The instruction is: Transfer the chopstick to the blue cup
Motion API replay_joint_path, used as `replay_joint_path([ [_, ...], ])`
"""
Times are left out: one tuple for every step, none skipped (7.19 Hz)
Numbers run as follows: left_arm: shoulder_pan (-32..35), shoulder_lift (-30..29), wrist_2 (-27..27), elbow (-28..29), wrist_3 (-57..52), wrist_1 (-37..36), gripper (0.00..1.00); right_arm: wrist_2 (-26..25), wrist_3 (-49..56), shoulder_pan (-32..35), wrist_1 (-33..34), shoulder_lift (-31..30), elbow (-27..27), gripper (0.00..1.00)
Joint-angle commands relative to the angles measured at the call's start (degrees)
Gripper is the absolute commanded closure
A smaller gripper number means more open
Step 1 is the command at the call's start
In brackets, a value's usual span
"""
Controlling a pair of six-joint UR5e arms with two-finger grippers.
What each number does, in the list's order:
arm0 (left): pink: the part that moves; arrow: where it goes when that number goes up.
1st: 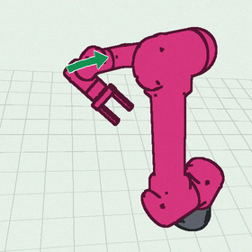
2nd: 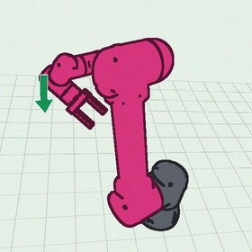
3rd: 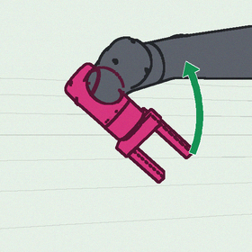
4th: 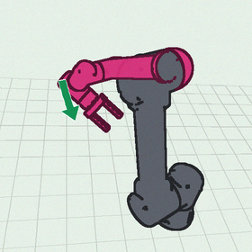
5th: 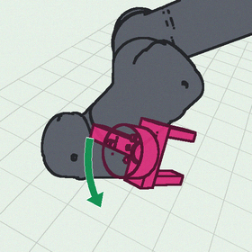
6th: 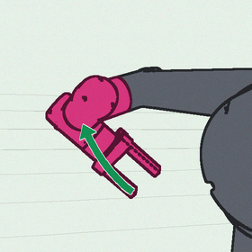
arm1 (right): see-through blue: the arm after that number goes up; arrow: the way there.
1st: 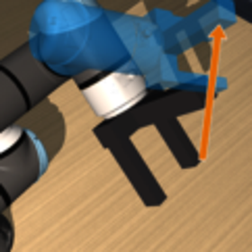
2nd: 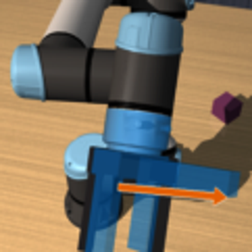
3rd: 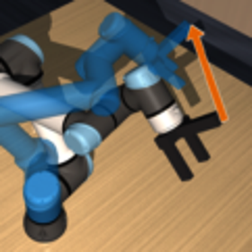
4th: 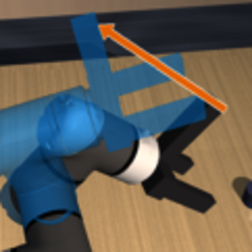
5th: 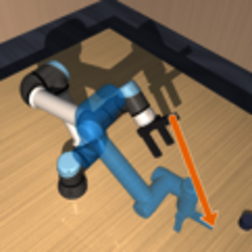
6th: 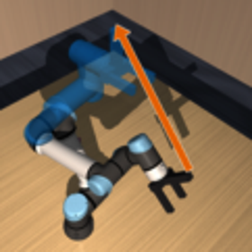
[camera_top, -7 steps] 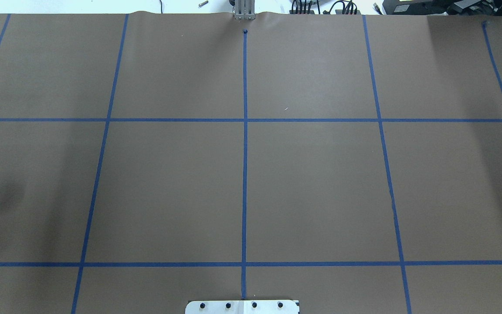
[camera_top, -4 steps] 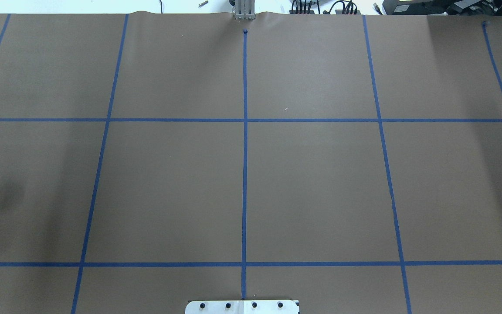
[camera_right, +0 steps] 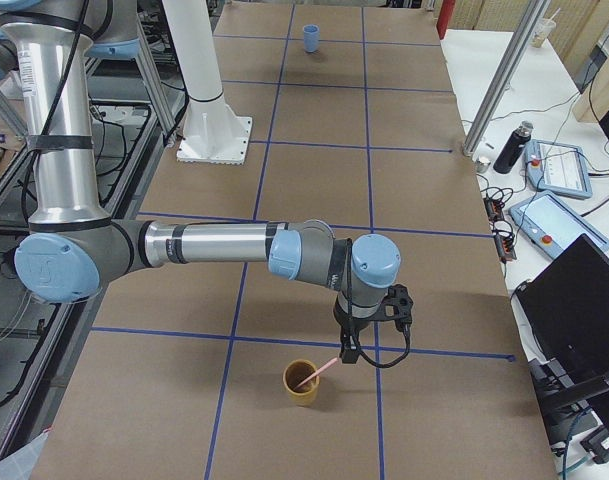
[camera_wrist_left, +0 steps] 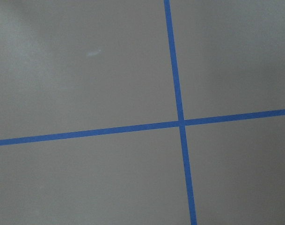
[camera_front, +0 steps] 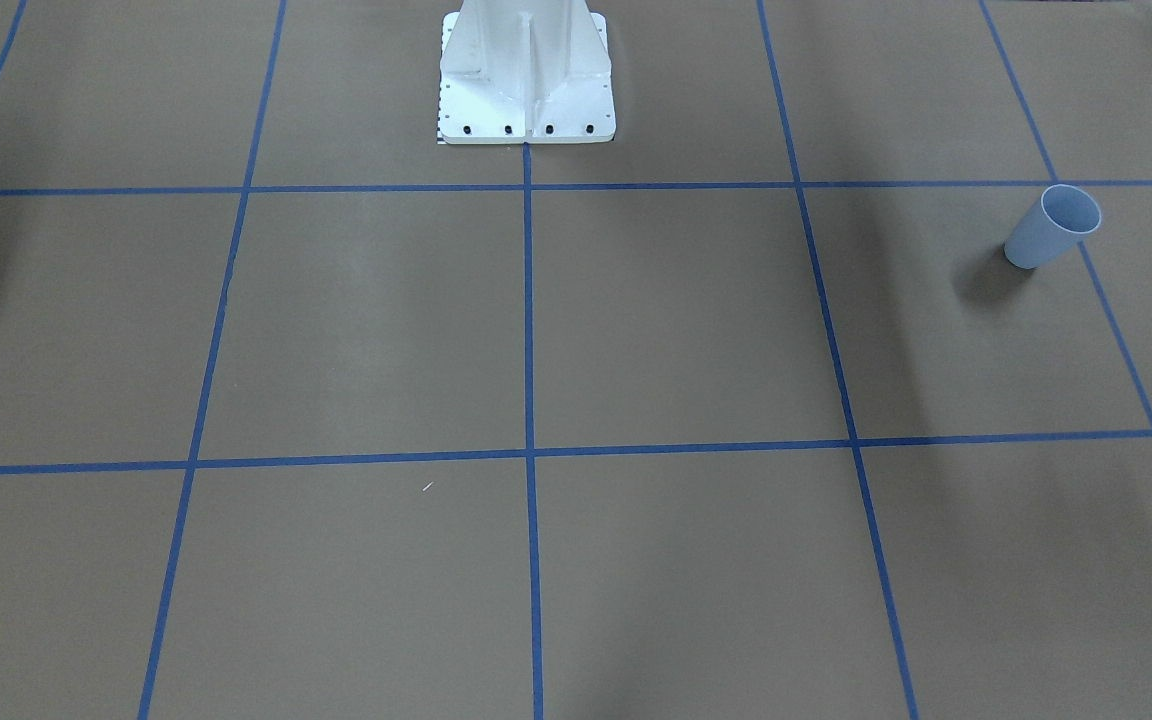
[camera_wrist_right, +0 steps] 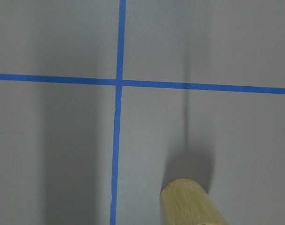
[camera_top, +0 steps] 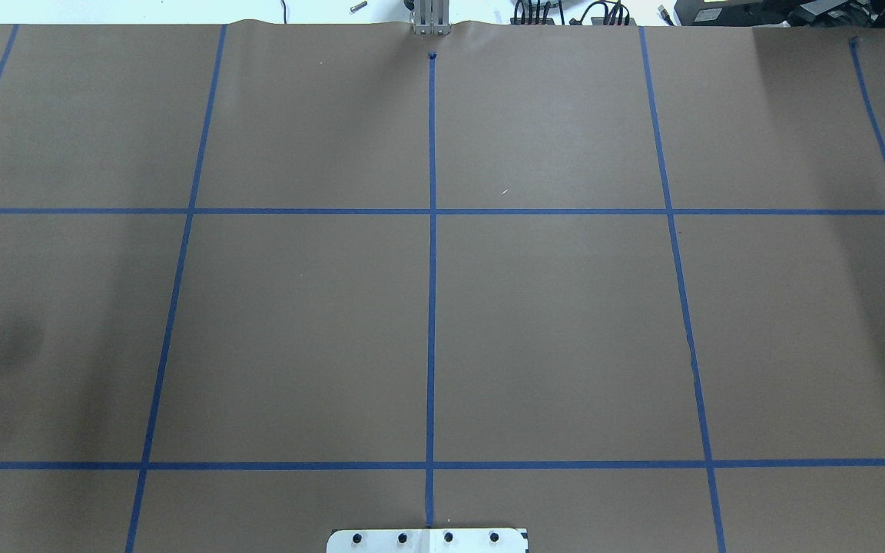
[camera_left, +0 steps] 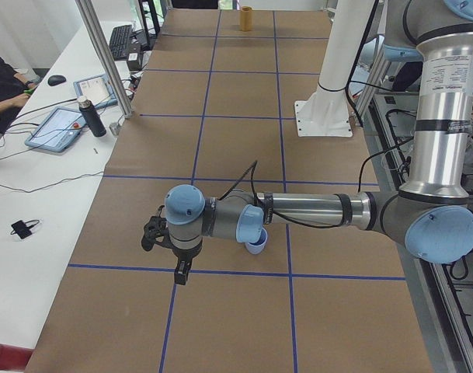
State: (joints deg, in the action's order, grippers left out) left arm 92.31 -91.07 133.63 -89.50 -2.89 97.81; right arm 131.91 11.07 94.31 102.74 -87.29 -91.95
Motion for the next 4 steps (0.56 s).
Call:
replay_joint_path([
  [-0.38, -0.42, 0.14, -0.41, 0.51, -0.16, 0.02, 0.10, -0.08, 0.00, 0.00, 0.02, -0.51, 0.00],
  [-0.47, -0.34, 0.22, -0.41, 0.42, 0.10, 0.02, 0.27, -0.17, 0.00, 0.00, 0.28, -0.60, 0.00],
  [-0.47, -0.16, 0.31, -0.41, 0.25, 0.10, 0.02, -0.07, 0.00, 0.00, 0.00, 0.80, -0.60, 0.00],
  [-0.47, -0.16, 0.40, -0.50, 0.34, 0.19, 0.02, -0.08, -0.08, 0.00, -0.09, 1.77, -1.12, 0.00],
])
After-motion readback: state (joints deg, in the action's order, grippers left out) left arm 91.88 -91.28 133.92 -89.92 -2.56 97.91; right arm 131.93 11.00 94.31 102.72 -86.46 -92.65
